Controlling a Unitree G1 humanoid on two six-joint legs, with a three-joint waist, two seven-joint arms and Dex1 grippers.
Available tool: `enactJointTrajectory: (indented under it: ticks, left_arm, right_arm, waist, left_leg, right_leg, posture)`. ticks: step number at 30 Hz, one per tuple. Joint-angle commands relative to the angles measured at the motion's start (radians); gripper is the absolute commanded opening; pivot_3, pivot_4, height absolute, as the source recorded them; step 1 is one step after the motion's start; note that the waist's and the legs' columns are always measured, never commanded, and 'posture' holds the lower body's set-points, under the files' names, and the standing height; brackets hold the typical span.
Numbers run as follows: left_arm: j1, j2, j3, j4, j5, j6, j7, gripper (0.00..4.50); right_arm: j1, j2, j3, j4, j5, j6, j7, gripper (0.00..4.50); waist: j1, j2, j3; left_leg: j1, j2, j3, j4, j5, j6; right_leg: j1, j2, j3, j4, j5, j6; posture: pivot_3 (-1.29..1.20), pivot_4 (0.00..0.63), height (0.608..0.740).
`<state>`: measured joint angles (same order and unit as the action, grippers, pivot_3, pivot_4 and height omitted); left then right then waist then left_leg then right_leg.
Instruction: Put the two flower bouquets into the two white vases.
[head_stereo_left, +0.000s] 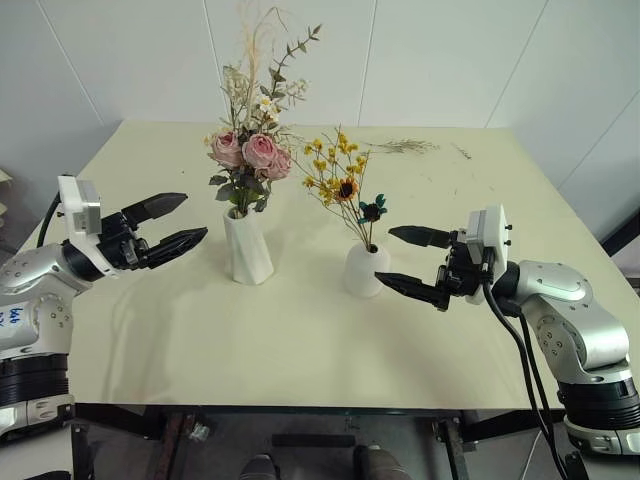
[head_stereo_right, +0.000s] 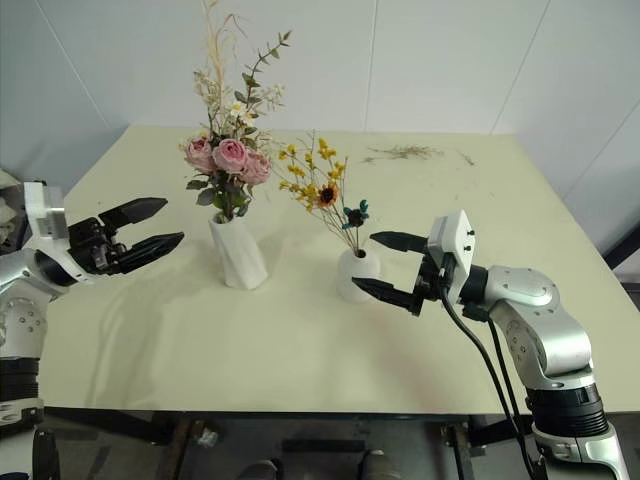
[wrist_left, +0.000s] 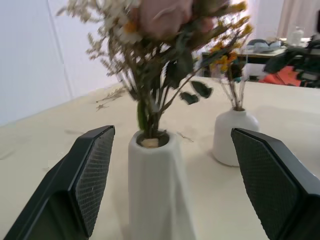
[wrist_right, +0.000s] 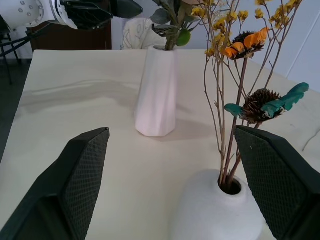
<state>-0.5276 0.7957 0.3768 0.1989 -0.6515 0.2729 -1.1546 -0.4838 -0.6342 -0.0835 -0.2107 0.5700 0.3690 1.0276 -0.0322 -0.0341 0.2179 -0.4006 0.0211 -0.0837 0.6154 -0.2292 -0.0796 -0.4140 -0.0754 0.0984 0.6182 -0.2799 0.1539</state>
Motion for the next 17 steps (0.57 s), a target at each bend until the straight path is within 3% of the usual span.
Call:
enactJointTrajectory:
  ticks: [1, 5, 17]
  left_arm:
    - [0.027, 0.043, 0.049, -0.096, -0.066, 0.064, -0.018, 3.97]
    - [0.085, 0.091, 0.074, -0.143, -0.085, 0.093, -0.061, 3.97]
    - [0.146, 0.15, 0.093, -0.035, 0.011, -0.019, -0.137, 3.97]
  right_arm:
    - [-0.026, -0.041, -0.033, 0.031, 0.001, -0.027, 0.041, 4.2]
    - [-0.071, -0.093, -0.056, 0.123, -0.01, -0.06, 0.102, 4.2]
    - [-0.073, -0.193, -0.067, 0.25, -0.096, -0.165, 0.19, 4.2]
  waist:
    - [-0.001, 0.0, 0.0]
    - [-0.004, 0.0, 0.0]
    - [-0.014, 0.001, 0.0]
  left_leg:
    - [0.0, 0.0, 0.0, 0.0, 0.0, 0.0]
    - [0.0, 0.0, 0.0, -0.001, 0.0, 0.0]
    - [0.001, 0.0, 0.001, -0.003, 0.0, 0.0]
  right_leg:
    - [0.0, 0.0, 0.0, 0.0, 0.0, 0.0]
    - [0.0, 0.0, 0.0, -0.001, 0.0, 0.0]
    - [0.0, 0.0, 0.0, -0.001, -0.002, -0.002]
  posture:
    - [0.0, 0.15, 0.74]
    - [0.0, 0.15, 0.74]
    - [0.0, 0.15, 0.74]
